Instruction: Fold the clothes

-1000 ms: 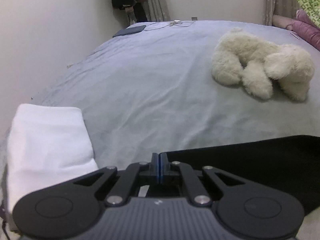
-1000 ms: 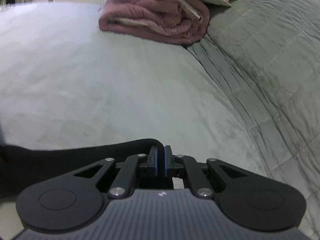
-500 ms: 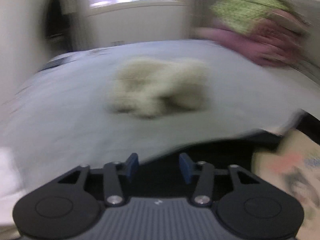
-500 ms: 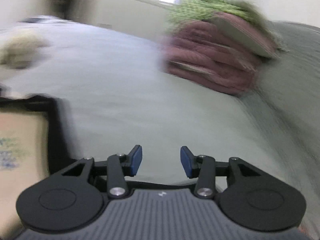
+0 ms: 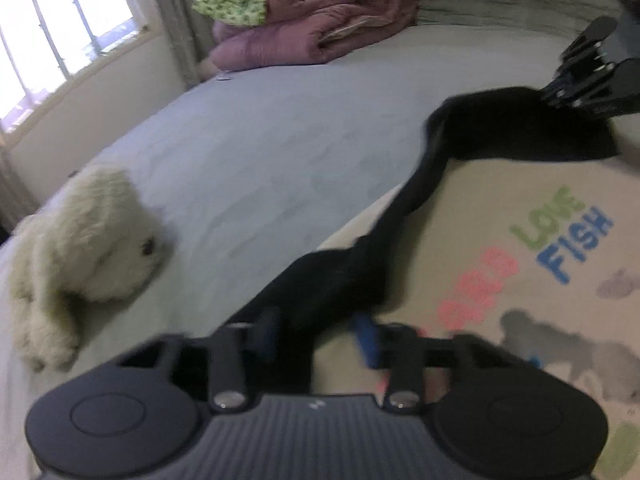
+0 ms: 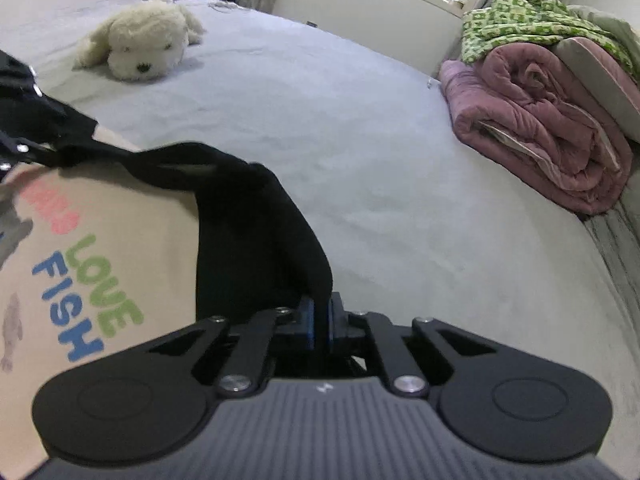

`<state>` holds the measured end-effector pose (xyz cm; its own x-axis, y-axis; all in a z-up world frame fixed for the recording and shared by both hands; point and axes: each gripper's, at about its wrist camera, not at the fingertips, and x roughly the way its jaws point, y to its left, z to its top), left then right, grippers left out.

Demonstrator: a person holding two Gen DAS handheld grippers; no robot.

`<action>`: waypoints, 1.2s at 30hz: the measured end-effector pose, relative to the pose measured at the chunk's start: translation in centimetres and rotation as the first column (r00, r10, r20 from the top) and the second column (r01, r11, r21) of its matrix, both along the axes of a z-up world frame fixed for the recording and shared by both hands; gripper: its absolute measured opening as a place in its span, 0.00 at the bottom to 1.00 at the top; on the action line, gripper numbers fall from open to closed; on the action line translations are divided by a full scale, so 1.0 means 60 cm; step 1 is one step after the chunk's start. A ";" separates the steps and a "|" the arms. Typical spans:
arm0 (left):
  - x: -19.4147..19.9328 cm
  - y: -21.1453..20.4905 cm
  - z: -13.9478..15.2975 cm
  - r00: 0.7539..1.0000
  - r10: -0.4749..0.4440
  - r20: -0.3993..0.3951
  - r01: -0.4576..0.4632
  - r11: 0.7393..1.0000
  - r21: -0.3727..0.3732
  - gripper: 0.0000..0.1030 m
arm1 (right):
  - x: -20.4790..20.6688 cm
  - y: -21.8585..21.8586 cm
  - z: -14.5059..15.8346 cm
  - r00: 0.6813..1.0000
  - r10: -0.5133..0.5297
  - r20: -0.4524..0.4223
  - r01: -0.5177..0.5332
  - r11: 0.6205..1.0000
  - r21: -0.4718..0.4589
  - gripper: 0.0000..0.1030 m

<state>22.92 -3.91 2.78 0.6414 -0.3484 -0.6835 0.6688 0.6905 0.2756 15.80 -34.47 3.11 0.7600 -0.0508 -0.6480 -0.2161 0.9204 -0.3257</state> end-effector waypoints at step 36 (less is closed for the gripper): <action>-0.273 0.228 0.063 0.684 0.592 -0.426 -0.724 0.619 -0.303 0.58 | -0.243 0.120 -0.002 0.950 -0.235 -0.207 0.305 0.844 0.442 0.42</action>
